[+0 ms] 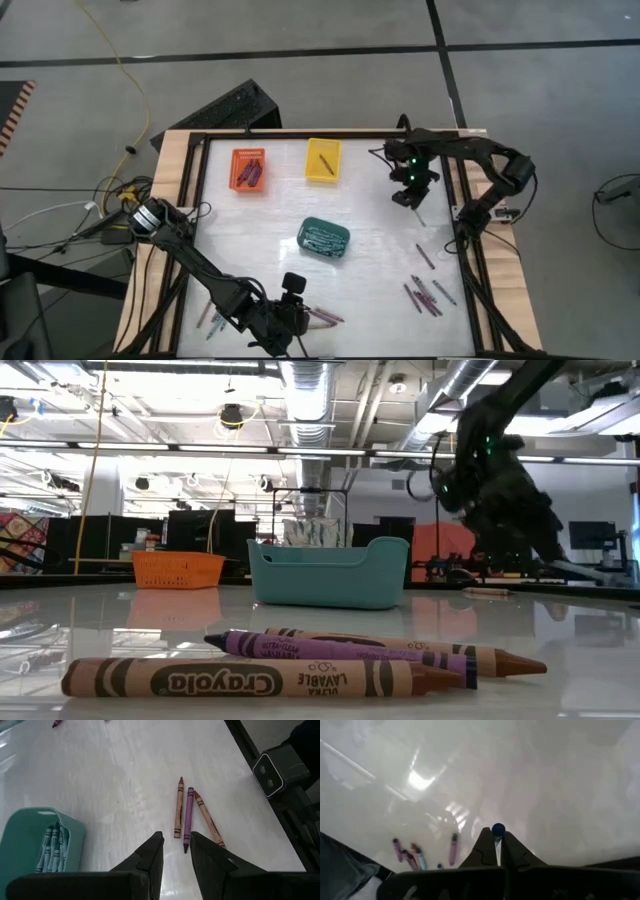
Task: Sort crayons
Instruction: Put the blue crayon into the blue bin
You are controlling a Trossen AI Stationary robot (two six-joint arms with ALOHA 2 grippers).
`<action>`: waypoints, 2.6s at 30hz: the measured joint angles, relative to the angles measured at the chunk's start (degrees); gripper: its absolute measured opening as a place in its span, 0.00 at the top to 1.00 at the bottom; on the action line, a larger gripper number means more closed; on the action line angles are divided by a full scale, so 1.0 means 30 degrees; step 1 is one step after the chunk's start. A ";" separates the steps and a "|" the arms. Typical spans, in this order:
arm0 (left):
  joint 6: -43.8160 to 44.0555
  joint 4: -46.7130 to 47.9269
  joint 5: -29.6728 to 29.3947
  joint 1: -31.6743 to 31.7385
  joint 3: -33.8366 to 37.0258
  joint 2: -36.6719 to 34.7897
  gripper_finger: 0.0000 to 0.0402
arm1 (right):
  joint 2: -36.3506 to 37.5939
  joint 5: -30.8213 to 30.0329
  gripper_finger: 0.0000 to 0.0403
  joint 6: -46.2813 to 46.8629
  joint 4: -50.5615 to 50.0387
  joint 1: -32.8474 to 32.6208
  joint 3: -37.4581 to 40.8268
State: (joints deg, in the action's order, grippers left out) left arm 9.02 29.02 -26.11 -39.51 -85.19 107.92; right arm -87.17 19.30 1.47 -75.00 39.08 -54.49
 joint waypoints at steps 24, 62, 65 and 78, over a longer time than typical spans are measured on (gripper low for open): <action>0.3920 0.3884 -0.0028 -0.0648 0.0000 0.0000 0.78 | 0.3348 -0.0041 1.00 0.2391 0.8322 -1.0389 -0.7437; 0.5732 0.5078 -0.2090 -0.2106 0.0000 0.0000 0.78 | -0.3297 -0.2930 0.70 0.0712 1.4150 -1.2914 -0.7712; 0.5683 0.5078 -0.2465 -0.2113 0.0000 0.0000 0.78 | -0.2345 -0.3130 0.63 0.0619 1.3403 -1.2870 -0.7712; 0.4557 0.4006 -0.4028 -0.2106 0.0000 0.0000 0.78 | 0.3580 -1.0394 0.66 0.2791 0.5685 -0.9760 -0.7712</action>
State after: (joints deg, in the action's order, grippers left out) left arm 22.69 41.03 -38.19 -45.82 -85.19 107.92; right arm -76.44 -11.88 9.84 -57.94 9.80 -77.62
